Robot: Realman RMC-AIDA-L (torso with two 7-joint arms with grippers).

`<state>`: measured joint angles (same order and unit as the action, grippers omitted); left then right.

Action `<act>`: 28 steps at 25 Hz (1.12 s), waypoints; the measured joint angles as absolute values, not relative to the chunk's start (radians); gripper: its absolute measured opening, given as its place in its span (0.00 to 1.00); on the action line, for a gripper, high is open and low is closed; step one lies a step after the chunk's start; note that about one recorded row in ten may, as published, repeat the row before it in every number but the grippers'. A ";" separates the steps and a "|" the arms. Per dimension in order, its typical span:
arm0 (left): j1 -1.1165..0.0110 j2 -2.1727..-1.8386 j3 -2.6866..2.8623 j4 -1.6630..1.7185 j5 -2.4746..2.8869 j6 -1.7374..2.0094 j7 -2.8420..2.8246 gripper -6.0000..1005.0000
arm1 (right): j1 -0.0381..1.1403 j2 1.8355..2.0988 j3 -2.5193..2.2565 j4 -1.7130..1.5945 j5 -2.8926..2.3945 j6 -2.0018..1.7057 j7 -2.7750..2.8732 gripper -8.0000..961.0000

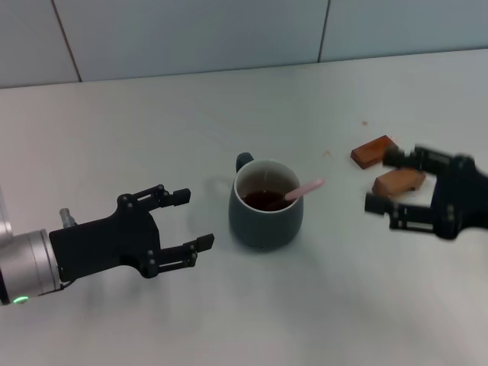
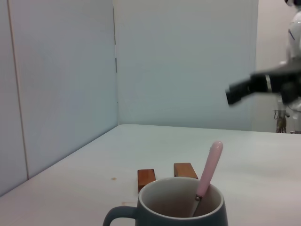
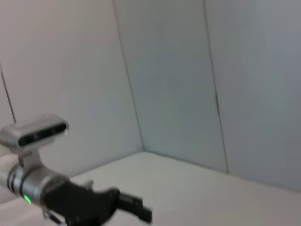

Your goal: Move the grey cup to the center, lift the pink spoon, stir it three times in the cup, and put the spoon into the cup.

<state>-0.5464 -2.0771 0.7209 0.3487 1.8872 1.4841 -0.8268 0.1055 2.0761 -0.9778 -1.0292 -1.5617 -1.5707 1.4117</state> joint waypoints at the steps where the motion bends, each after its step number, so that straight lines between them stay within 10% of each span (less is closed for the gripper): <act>1: -0.546 -2.077 0.721 0.349 1.887 1.484 -0.827 0.78 | 0.105 2.076 -0.978 -1.029 -1.562 -1.571 1.412 0.87; 28: -0.569 -2.079 0.729 0.311 1.887 1.460 -0.827 0.78 | 0.223 2.077 -0.908 -0.827 -1.723 -1.510 1.387 0.87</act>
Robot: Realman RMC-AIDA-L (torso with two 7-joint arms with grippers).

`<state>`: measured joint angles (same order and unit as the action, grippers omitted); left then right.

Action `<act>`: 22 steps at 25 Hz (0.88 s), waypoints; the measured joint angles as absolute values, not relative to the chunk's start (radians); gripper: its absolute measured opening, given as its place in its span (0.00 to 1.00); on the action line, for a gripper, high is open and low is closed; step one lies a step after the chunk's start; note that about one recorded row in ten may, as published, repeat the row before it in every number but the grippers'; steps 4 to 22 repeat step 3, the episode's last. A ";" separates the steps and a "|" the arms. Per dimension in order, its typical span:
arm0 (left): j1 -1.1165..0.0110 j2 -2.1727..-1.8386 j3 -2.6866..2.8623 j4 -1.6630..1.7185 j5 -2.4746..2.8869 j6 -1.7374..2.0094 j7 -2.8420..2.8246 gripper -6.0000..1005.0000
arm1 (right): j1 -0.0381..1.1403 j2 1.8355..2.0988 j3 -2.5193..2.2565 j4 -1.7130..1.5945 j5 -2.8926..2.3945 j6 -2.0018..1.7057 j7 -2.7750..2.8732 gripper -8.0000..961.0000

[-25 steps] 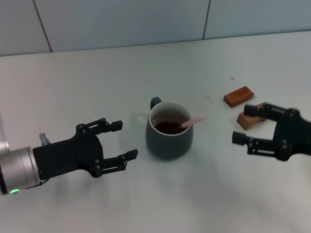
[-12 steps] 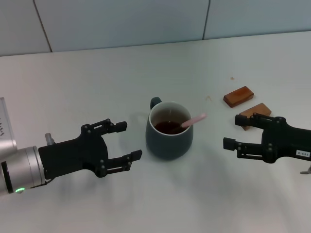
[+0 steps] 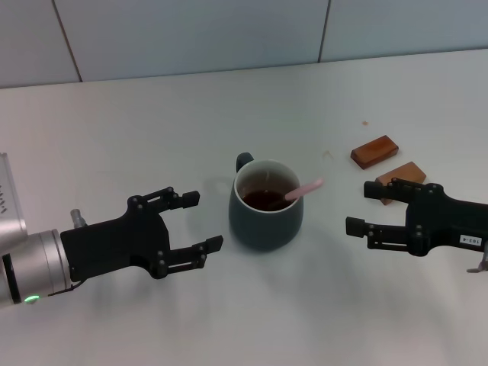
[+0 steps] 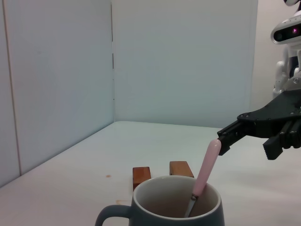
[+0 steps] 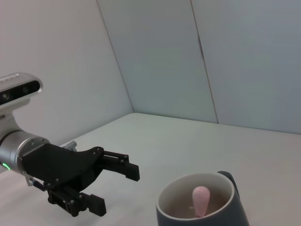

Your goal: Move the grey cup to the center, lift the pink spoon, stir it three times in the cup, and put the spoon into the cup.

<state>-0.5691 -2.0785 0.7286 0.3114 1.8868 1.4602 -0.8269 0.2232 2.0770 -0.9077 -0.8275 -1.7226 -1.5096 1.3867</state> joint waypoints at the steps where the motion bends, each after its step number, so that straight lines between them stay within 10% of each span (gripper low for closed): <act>1: -0.569 -2.079 0.729 0.311 1.887 1.460 -0.827 0.78 | 0.224 2.077 -0.908 -0.827 -1.723 -1.509 1.387 0.87; 22: -0.569 -2.079 0.729 0.311 1.887 1.461 -0.828 0.78 | 0.225 2.078 -0.908 -0.827 -1.723 -1.508 1.387 0.87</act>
